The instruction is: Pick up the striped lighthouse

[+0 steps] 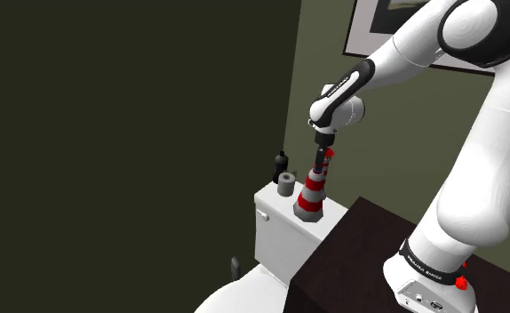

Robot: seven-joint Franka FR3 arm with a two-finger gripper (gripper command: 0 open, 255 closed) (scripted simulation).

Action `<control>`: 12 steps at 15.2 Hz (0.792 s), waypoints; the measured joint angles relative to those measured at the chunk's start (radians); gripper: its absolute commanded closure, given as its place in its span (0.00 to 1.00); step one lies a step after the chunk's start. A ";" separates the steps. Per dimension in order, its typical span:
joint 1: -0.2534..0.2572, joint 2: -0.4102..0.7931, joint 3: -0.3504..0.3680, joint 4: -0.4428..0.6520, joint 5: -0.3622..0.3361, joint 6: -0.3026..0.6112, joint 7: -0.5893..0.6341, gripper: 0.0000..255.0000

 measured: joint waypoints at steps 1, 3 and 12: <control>-0.001 0.007 0.001 -0.002 0.005 0.008 -0.004 0.00; -0.001 0.014 0.002 -0.003 0.009 0.016 -0.008 1.00; -0.001 0.013 0.002 -0.003 0.011 0.018 -0.010 1.00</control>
